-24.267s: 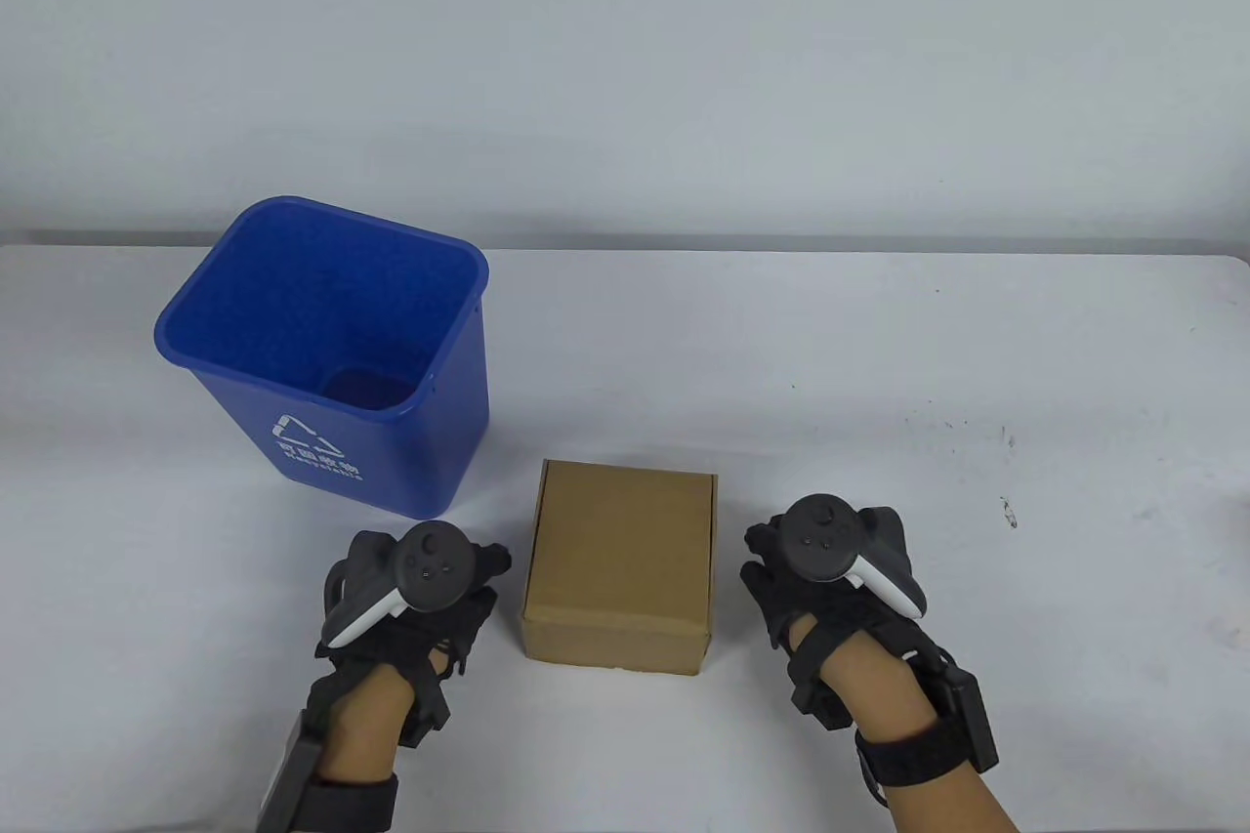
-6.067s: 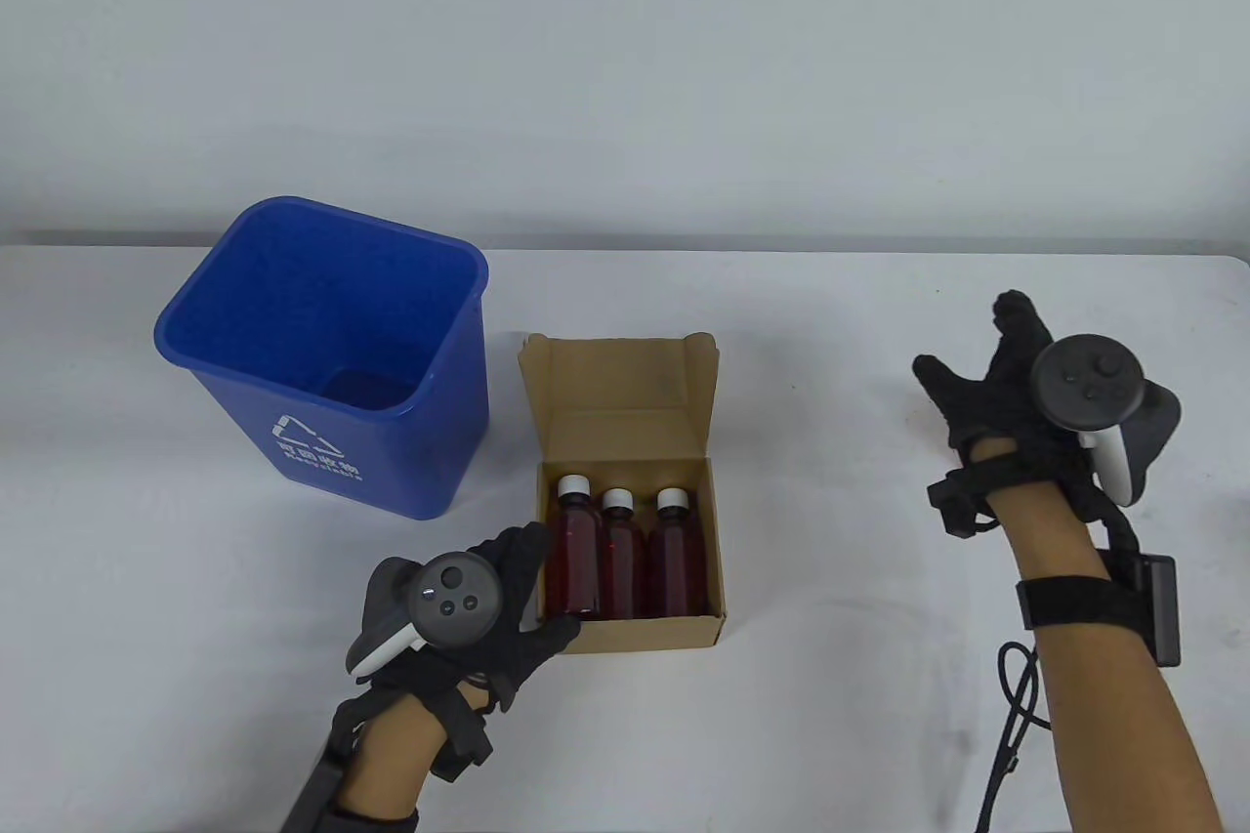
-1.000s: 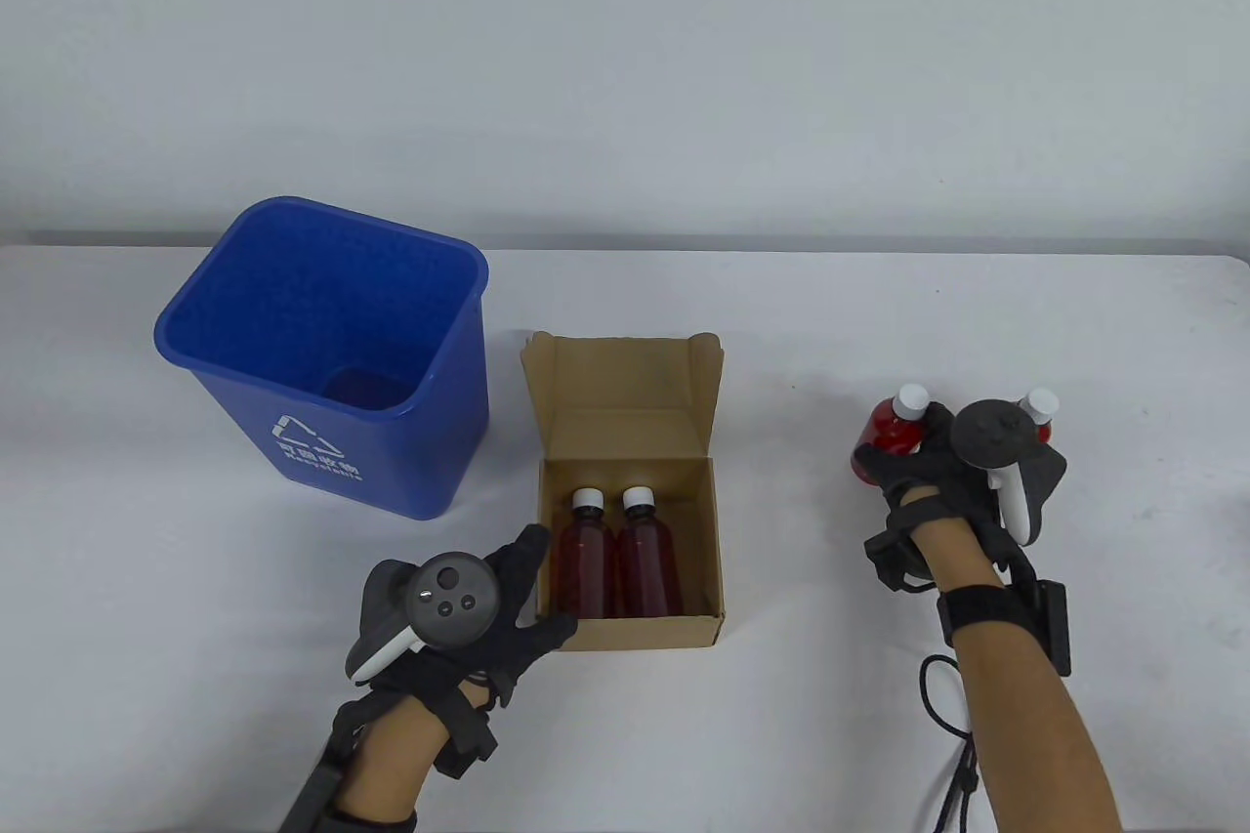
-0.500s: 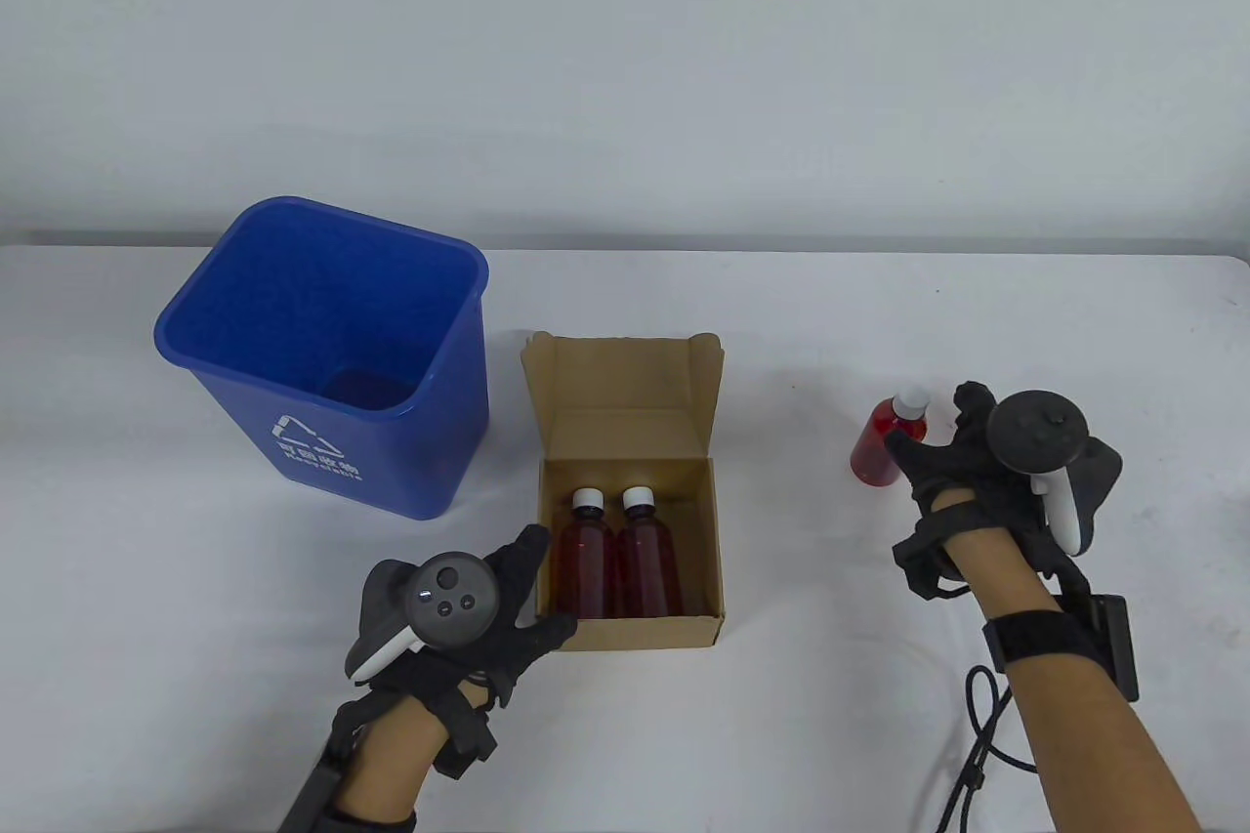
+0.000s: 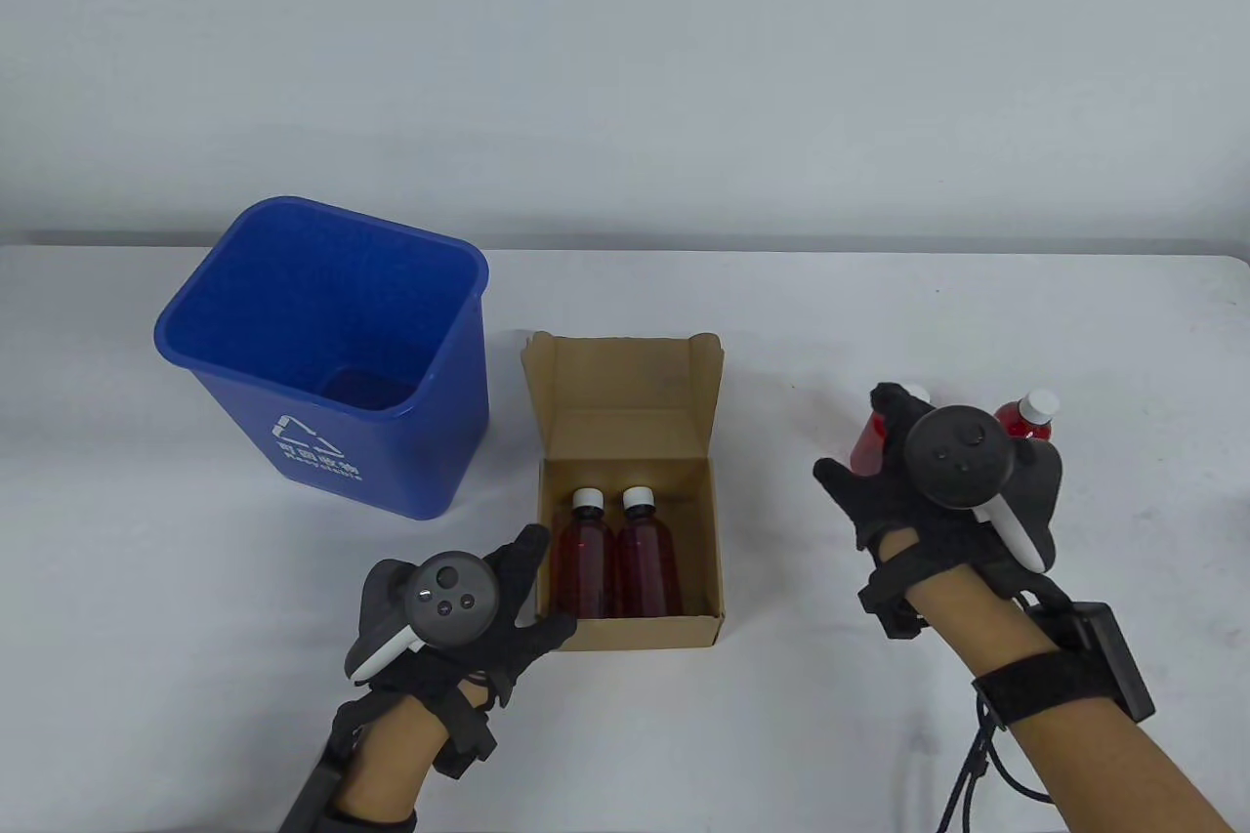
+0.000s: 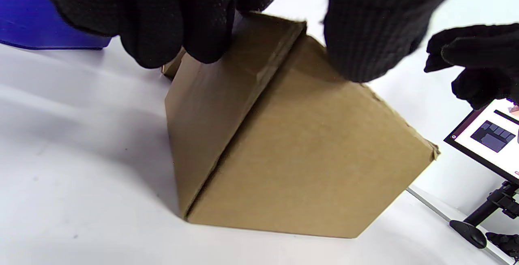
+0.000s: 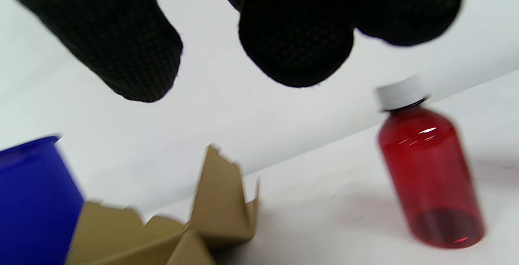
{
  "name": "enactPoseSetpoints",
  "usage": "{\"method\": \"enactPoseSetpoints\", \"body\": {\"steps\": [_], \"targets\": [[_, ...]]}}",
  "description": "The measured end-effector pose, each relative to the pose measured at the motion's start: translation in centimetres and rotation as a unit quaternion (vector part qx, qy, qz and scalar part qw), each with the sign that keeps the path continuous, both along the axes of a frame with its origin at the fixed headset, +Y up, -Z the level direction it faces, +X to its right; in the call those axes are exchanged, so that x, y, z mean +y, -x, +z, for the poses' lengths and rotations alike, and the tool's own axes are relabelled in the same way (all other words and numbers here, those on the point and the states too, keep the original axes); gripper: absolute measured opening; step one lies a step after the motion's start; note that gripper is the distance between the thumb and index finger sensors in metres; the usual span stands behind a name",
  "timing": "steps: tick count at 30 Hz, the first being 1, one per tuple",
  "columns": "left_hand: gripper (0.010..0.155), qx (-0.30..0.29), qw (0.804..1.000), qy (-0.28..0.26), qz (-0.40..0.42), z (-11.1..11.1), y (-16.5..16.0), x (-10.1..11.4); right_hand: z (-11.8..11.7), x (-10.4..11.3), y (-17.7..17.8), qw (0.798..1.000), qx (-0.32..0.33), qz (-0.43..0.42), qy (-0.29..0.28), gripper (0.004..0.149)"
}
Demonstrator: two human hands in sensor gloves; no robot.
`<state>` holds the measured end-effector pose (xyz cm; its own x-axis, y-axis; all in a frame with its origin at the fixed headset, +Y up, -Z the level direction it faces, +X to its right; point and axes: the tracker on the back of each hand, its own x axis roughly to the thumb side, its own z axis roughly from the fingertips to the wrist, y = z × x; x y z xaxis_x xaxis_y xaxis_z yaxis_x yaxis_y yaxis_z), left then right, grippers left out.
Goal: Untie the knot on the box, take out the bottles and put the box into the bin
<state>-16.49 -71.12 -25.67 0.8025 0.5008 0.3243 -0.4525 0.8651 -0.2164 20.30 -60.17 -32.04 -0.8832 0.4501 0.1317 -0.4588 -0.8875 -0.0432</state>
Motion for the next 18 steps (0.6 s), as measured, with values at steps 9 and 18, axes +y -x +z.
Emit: {"method": "enactPoseSetpoints", "body": {"steps": [9, 18], "targets": [[0.091, 0.000, 1.000, 0.001, -0.001, 0.0, 0.1, 0.0, 1.0, -1.4, 11.3, 0.986, 0.143, 0.065, 0.059, 0.082], [0.091, -0.001, 1.000, 0.005, 0.001, 0.0, 0.2, 0.0, -0.5, -5.1, 19.0, 0.954, 0.169, 0.160, 0.192, 0.080]]}}
